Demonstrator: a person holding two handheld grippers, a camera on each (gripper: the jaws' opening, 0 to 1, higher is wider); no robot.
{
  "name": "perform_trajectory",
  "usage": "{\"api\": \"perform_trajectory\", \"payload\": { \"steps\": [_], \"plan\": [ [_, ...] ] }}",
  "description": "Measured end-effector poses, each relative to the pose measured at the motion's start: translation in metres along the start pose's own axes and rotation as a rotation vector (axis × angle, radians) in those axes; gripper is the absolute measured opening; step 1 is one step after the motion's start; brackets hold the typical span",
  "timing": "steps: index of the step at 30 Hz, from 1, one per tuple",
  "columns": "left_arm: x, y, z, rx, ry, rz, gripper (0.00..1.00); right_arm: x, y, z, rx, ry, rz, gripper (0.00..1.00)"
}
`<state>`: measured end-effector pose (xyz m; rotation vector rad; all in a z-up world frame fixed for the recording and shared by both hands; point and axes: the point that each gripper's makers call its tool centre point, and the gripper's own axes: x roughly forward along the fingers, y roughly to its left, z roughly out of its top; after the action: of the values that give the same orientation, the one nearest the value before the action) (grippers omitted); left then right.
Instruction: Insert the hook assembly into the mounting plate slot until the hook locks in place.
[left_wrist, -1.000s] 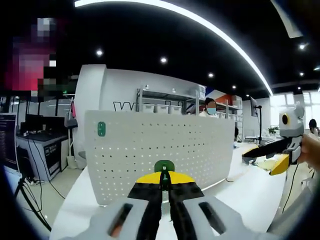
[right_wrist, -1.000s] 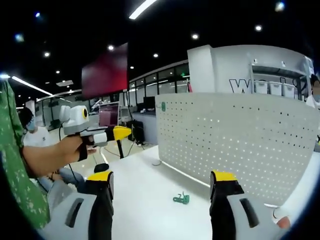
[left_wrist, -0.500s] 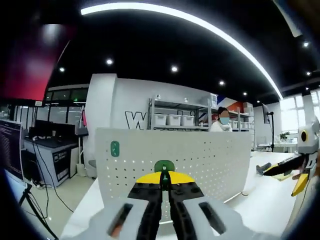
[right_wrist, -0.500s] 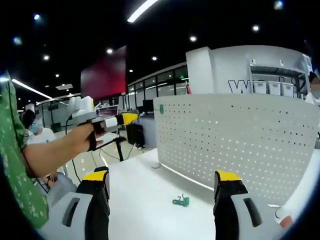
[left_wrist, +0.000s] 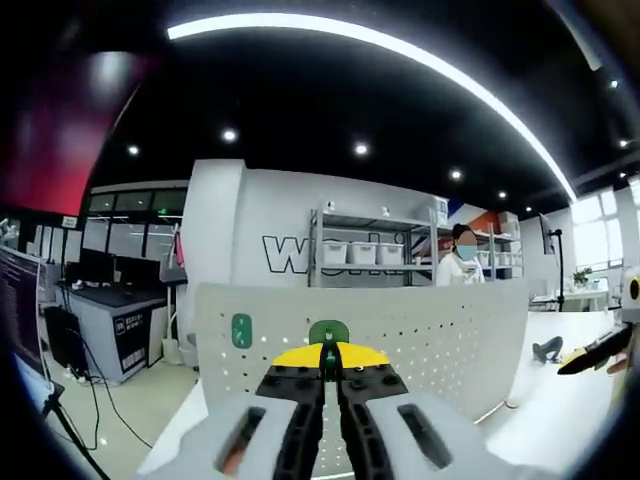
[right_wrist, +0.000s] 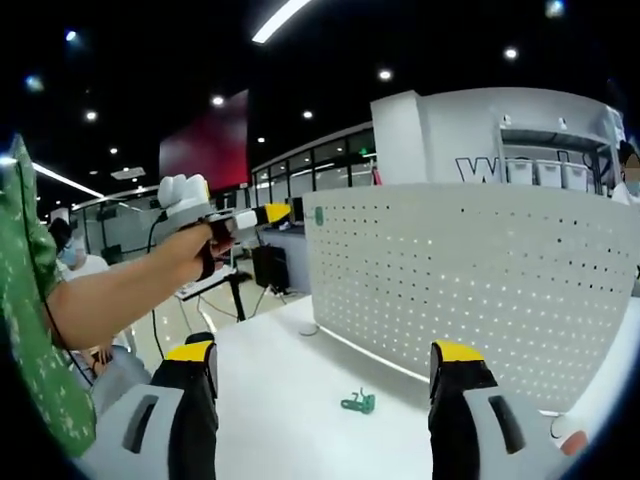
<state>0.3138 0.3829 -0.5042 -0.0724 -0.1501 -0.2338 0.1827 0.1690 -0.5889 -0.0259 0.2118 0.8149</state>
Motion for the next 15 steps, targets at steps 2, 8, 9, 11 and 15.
{"api": "perform_trajectory", "payload": {
  "steps": [2, 8, 9, 11, 15],
  "plan": [
    [0.006, 0.002, 0.002, 0.0, -0.004, 0.003, 0.03, 0.0, -0.002, 0.0, 0.002, 0.001, -0.003, 0.9],
    [0.024, 0.004, 0.007, 0.023, -0.015, 0.007, 0.03, 0.0, -0.008, 0.0, 0.007, 0.001, -0.014, 0.9],
    [0.026, 0.004, 0.007, 0.027, -0.016, 0.009, 0.03, 0.0, -0.009, 0.0, 0.008, 0.001, -0.016, 0.9],
    [0.031, 0.005, 0.006, 0.033, -0.015, 0.009, 0.03, 0.0, -0.011, -0.001, 0.01, 0.003, -0.019, 0.89],
    [0.041, 0.008, 0.006, 0.057, -0.02, 0.023, 0.03, 0.0, -0.015, -0.001, 0.014, 0.002, -0.025, 0.89]
  ]
}}
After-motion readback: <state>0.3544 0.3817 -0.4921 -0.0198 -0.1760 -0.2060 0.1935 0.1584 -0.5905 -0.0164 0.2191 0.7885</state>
